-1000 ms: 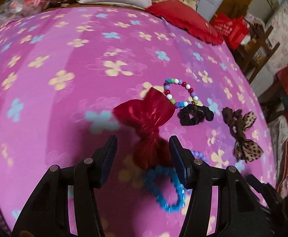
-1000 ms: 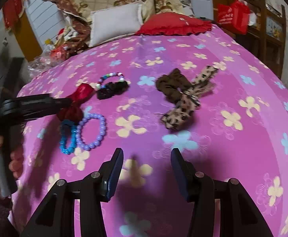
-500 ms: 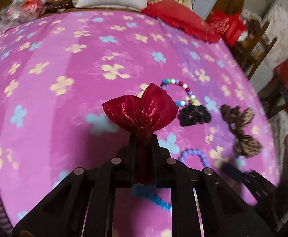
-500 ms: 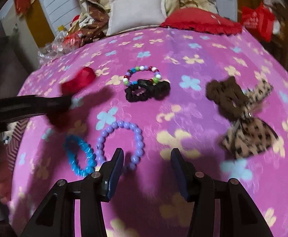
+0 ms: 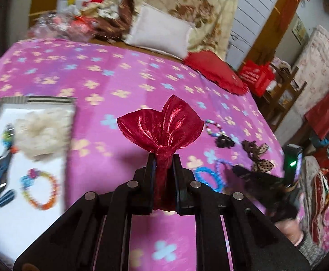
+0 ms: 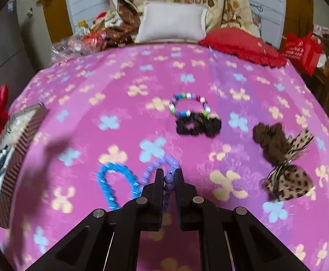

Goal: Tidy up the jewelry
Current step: 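Grasp the red satin bow with left tool while right tool grasps purple bead bracelet, then carry red bow and purple bracelet into the white box and open both tools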

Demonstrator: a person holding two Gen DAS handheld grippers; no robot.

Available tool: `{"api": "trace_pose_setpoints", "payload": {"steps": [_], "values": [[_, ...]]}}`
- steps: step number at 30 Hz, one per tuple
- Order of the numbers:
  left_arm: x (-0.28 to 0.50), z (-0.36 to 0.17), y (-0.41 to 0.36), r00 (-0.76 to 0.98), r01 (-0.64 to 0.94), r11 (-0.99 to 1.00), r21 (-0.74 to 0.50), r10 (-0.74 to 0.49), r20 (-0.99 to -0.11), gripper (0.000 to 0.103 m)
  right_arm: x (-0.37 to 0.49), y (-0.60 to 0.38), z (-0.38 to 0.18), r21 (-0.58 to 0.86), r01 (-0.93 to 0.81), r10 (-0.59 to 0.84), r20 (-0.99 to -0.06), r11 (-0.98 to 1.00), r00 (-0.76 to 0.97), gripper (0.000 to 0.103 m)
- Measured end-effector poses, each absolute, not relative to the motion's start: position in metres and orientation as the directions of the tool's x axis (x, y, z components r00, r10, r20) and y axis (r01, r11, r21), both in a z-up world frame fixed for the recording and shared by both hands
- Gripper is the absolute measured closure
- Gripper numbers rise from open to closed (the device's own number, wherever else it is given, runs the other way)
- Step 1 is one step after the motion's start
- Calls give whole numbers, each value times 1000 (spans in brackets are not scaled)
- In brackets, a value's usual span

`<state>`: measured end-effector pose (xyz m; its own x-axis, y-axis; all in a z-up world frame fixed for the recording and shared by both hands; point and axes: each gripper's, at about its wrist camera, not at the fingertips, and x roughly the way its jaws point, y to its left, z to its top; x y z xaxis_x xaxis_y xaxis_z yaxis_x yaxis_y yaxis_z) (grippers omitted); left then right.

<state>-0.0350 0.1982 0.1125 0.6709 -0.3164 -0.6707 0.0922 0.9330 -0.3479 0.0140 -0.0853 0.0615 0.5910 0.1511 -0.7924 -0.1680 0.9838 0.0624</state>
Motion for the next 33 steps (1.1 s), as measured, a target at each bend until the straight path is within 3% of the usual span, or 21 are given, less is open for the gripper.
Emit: {"api": "trace_pose_setpoints", "payload": {"steps": [9,15,22,30,33], "values": [[-86,119,293,726,-116,940,-322,-141,-673,91,-16,-37,128,87,-242,225,-743,966,631,95],[-102,99,343,681,-261,920,-291,-38,-731,91,-34,27,149,70,-348,283,-738,935,612,95],[-106,69,384,578,-388,887,-249,24,-816,91,-49,116,144,119,-488,394,-764,865,512,95],[-112,54,414,512,-480,858,-182,106,-853,91,-65,213,116,319,-609,566,-780,726,266,95],[-113,50,421,472,-515,846,-135,149,-869,91,-73,231,98,341,-621,568,-796,706,209,95]]}}
